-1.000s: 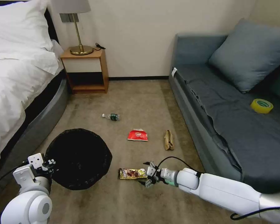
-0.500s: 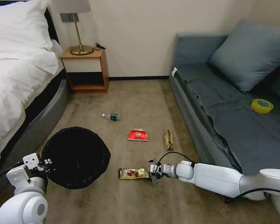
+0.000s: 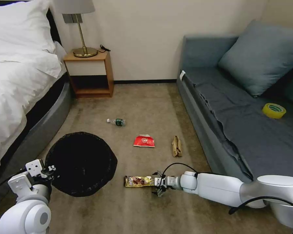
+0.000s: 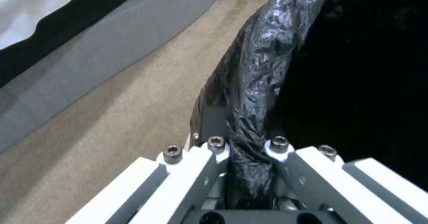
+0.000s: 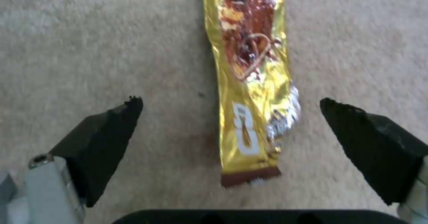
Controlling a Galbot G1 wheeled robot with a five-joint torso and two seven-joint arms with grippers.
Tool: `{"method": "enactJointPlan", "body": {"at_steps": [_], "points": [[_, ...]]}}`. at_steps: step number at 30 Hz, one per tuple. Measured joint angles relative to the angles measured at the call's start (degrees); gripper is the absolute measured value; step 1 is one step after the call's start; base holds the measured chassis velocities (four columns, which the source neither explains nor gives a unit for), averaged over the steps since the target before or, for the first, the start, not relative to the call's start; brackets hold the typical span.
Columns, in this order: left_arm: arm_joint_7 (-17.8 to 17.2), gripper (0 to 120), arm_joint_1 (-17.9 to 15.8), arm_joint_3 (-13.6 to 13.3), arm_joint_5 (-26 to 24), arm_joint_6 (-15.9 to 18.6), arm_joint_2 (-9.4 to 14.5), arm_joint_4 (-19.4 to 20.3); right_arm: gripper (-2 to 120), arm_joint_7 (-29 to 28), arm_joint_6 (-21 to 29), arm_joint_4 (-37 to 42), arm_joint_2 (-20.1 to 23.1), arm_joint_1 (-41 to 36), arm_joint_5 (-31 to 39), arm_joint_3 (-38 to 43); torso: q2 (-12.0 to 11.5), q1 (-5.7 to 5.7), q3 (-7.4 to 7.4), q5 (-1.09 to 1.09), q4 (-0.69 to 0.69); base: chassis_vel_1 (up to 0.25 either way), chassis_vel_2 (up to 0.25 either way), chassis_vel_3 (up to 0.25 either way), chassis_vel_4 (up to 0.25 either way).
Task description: Pick up the trash bin, then pick up the garbage on the floor and place it into the trash bin.
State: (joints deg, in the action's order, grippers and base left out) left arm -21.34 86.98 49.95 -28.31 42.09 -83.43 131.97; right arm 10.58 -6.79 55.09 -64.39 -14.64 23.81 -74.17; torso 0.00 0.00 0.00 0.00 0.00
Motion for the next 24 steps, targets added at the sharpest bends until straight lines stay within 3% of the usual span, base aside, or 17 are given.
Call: {"method": "enactJointPlan", "body": {"at_steps": [24], "points": [[0.14, 3, 0.14, -0.24, -0.07, -0.48, -0.44, -0.04, 100, 0.15, -2.93, -7.83, -5.26, -1.08, -2.68, 1.81, 0.0, 0.0, 0.0, 0.01, 0.0, 0.0, 0.0, 0.0, 0.0]]}}
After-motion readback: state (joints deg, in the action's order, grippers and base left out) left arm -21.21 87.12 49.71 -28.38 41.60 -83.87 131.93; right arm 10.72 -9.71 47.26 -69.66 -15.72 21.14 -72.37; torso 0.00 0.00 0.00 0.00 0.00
